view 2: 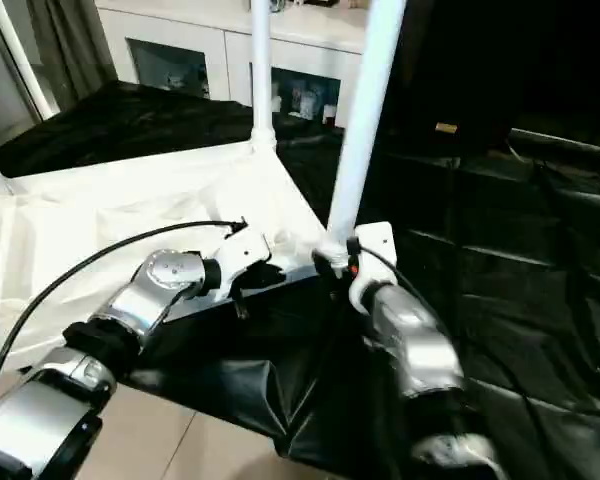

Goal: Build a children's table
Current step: Rotate leg to tighten

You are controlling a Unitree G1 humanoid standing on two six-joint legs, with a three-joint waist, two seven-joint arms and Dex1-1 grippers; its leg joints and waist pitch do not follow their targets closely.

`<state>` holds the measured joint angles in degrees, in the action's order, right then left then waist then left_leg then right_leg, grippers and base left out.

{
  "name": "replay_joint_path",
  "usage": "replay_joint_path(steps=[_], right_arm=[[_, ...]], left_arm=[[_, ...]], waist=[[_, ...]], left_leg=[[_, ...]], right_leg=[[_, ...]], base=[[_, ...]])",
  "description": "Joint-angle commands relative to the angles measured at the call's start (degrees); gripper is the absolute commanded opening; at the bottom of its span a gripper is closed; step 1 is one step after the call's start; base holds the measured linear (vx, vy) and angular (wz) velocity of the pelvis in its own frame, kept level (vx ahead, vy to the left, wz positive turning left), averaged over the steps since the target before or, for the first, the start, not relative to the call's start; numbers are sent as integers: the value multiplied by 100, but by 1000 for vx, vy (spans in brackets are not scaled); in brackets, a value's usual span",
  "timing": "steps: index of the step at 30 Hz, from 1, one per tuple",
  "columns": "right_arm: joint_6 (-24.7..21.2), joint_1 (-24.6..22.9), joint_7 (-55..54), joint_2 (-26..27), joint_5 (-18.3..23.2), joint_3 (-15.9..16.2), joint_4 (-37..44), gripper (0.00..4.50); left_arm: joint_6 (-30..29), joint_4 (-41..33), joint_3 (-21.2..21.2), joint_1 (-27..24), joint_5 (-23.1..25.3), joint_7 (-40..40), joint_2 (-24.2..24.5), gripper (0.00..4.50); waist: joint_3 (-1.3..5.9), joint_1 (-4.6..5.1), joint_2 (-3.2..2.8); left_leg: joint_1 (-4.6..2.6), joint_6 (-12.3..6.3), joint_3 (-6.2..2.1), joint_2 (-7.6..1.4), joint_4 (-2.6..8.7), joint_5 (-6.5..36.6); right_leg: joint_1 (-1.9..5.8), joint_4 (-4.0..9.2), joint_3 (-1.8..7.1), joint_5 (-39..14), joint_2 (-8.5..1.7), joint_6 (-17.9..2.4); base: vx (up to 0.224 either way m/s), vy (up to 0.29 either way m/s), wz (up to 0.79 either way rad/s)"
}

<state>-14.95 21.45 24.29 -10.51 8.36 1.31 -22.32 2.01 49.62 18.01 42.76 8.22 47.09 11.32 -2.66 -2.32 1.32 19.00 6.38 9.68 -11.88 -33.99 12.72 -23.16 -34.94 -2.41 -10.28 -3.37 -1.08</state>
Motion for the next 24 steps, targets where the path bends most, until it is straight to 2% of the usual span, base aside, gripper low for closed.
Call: replay_joint_path(steps=[1,4,5,7,9,12,16,22,23,24], right_arm=[[78,-113,563,-239,-20,261,336,387],[206,-247,1159,-681,14,292,574,387],[235,-261,1354,-809,35,287,633,387],[236,-270,1557,-927,82,297,701,387],[221,-287,2005,-1150,207,375,868,387],[139,-345,2378,-1304,312,534,1078,387],[150,-425,2855,-1500,251,822,1239,387],[201,-412,2954,-1519,148,938,1179,387],[196,-398,2945,-1508,154,936,1162,360],[186,-378,2935,-1490,171,935,1148,360]], left_arm=[[28,46,96,-114,157,240,238,0],[402,-90,141,-234,63,822,457,0],[538,-153,174,-271,35,1001,548,0],[630,-235,202,-316,-18,1202,633,0],[752,-503,210,-440,-251,1754,789,0],[614,-804,204,-552,-439,2157,890,0],[561,-1106,209,-676,-587,2536,1008,0],[501,-1255,165,-732,-650,2598,1022,0],[483,-1256,156,-728,-646,2582,1015,0],[466,-1274,147,-732,-644,2573,1010,0]], waist=[[292,-43,1],[310,-10,10],[310,-4,2],[308,-11,-5],[307,-16,-15],[314,-23,-24],[323,-71,-18],[314,-118,1],[316,-116,1],[314,-116,4]], left_leg=[[104,-256,-15,-66,434,911],[126,-352,-12,-67,408,813],[108,-369,-4,-78,408,795],[89,-385,-1,-90,409,812],[87,-401,0,-103,413,795],[74,-407,11,-124,410,721],[67,-451,20,-131,397,569],[64,-401,32,-121,395,541],[64,-381,31,-120,395,554],[59,-369,29,-119,398,570]], right_leg=[[345,495,230,-1484,-388,-963],[355,475,237,-1360,-389,-998],[332,465,243,-1285,-390,-1058],[321,452,240,-1196,-382,-1149],[328,429,243,-1029,-382,-1242],[328,378,248,-664,-386,-1407],[340,331,249,-363,-395,-1506],[345,341,255,-476,-399,-1444],[347,345,256,-521,-398,-1417],[343,347,253,-579,-395,-1396]], base=[[0,0,0],[0,0,0],[0,0,0],[0,0,0],[0,0,0],[0,0,0],[0,0,0],[0,0,0],[0,0,0],[0,0,0]])
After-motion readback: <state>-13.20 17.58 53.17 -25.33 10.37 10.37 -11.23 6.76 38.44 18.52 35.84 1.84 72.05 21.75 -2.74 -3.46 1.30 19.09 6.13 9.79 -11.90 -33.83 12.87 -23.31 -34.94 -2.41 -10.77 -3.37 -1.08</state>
